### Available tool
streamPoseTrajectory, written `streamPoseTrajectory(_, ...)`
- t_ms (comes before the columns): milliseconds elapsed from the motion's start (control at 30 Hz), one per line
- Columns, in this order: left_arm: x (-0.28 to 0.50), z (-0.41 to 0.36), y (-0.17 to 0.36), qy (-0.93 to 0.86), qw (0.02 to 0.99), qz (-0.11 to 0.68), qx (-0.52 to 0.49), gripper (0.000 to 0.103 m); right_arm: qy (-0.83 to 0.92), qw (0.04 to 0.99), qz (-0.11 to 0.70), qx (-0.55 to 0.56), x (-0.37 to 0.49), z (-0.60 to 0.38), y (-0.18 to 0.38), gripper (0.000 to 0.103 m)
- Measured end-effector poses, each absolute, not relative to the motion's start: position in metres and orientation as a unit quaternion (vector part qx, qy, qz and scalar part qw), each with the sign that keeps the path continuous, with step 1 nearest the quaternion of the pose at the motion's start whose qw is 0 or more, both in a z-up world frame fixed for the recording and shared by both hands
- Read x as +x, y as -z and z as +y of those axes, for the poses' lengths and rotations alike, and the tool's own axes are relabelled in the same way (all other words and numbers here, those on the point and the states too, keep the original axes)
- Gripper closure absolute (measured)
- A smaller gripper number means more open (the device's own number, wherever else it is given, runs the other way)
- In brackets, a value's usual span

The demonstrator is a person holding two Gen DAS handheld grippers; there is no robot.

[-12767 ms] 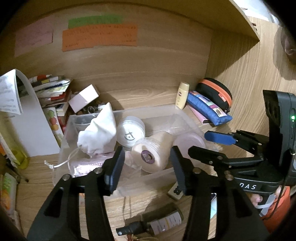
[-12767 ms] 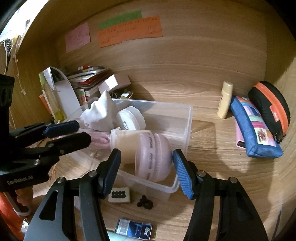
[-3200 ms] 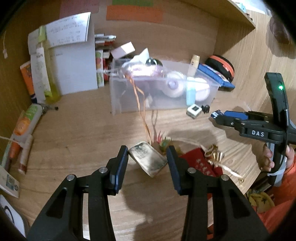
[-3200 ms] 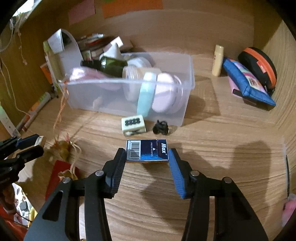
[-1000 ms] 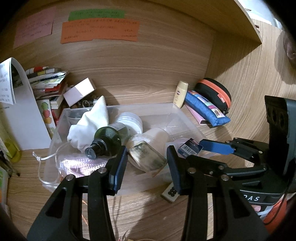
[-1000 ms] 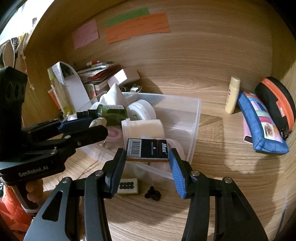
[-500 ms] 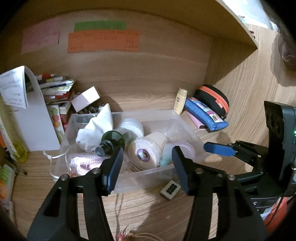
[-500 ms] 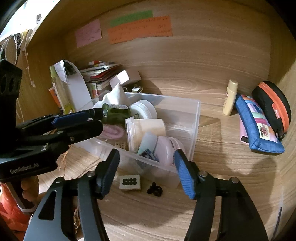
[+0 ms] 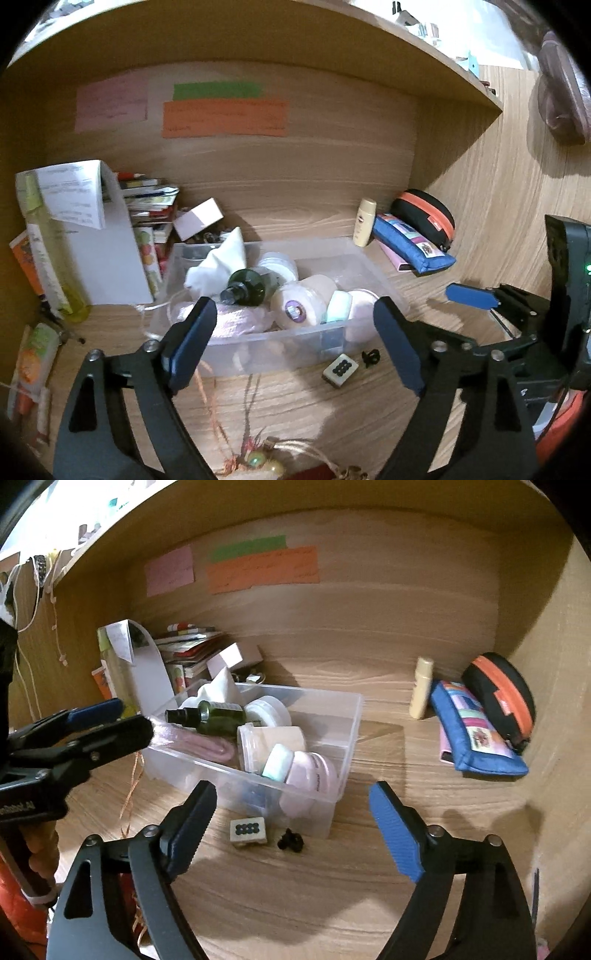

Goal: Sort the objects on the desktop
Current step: 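Grasp the red drawstring pouch with gold bow using the left tool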

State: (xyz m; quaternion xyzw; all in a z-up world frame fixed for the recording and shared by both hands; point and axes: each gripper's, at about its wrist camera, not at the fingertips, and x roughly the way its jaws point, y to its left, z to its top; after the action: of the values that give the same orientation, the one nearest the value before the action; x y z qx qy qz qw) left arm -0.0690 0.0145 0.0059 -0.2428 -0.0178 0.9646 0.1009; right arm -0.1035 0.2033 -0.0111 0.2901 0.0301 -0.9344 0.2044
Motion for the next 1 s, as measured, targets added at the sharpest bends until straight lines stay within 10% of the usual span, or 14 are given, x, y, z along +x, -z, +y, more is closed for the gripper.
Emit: streamPoseTrajectory(1000, -0.005, 0.028, 0.098, -0.903, 0.124, 0.019, -0.412, 0.006, 0.916, 0.181, 0.006, 0.359, -0.071, 0.214, 0.056, 0.019)
